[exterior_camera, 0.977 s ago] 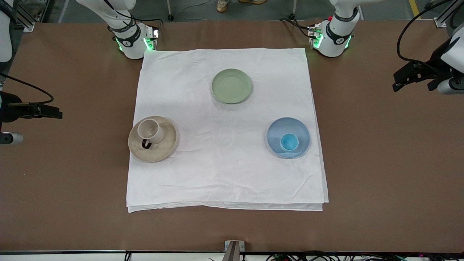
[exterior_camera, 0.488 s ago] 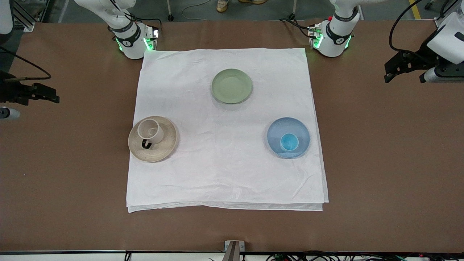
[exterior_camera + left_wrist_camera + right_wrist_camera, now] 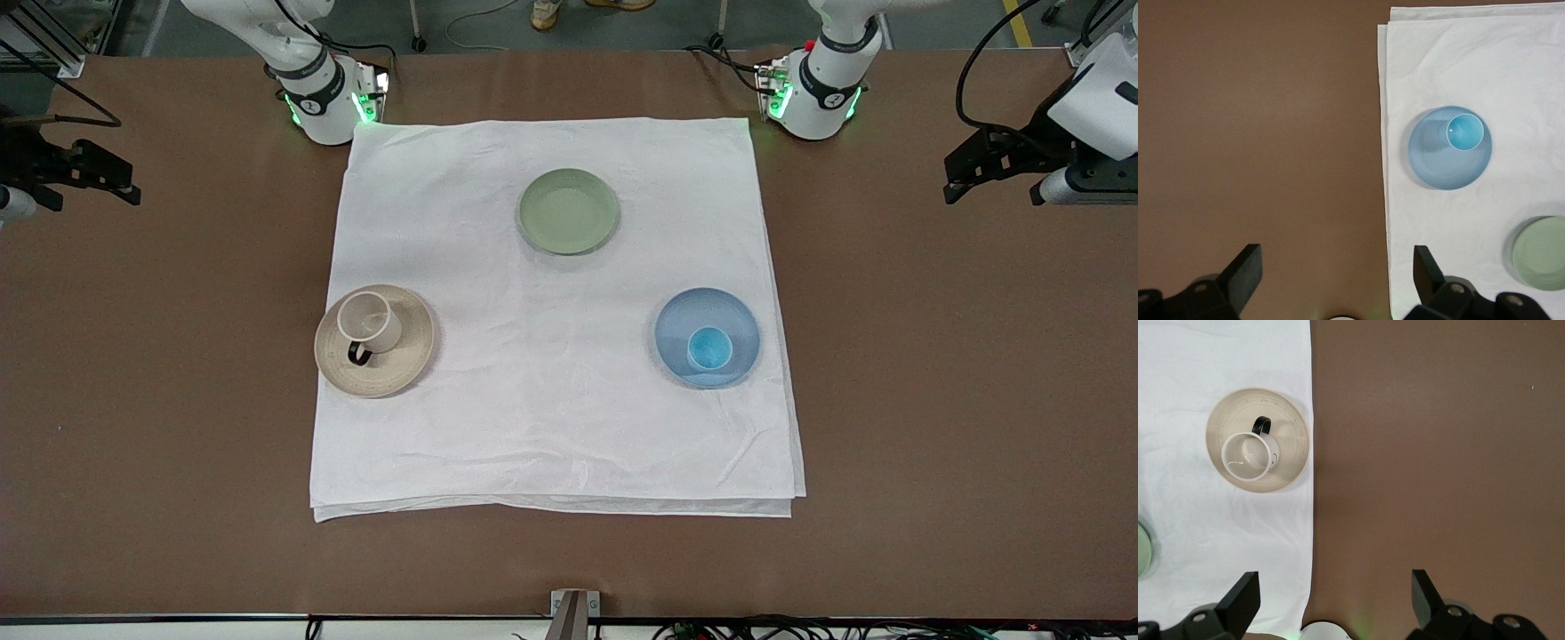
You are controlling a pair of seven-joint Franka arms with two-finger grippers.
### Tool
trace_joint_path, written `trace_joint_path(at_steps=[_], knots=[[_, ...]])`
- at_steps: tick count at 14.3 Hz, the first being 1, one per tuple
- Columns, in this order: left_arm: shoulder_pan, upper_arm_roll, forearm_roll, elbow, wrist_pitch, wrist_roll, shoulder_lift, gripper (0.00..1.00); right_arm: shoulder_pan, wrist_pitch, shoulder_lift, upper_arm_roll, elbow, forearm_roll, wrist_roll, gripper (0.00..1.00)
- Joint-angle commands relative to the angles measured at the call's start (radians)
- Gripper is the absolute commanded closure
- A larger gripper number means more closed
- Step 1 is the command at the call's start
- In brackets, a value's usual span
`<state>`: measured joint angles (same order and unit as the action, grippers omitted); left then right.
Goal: Place blue cup in blue plate and white mug in gray plate
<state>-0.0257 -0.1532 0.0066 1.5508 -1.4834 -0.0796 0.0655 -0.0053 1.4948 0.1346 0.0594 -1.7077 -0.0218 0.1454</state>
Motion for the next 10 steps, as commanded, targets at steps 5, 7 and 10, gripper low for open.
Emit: trace_joint_path(at_steps=[5, 7, 10], knots=[[-0.002, 0.01, 0.001, -0.018, 0.008, 0.014, 0.0, 0.0, 0.001, 0.044, 0.031, 0.013, -0.038, 0.013, 0.033, 0.0], [-0.002, 0.01, 0.001, -0.018, 0.014, 0.014, 0.0, 0.0, 0.001, 0.044, 0.031, 0.011, -0.038, 0.013, 0.033, 0.0], [-0.003, 0.012, 0.001, -0.018, 0.018, 0.014, 0.0, 0.0, 0.001, 0.044, 0.031, 0.011, -0.039, 0.032, 0.029, 0.0]])
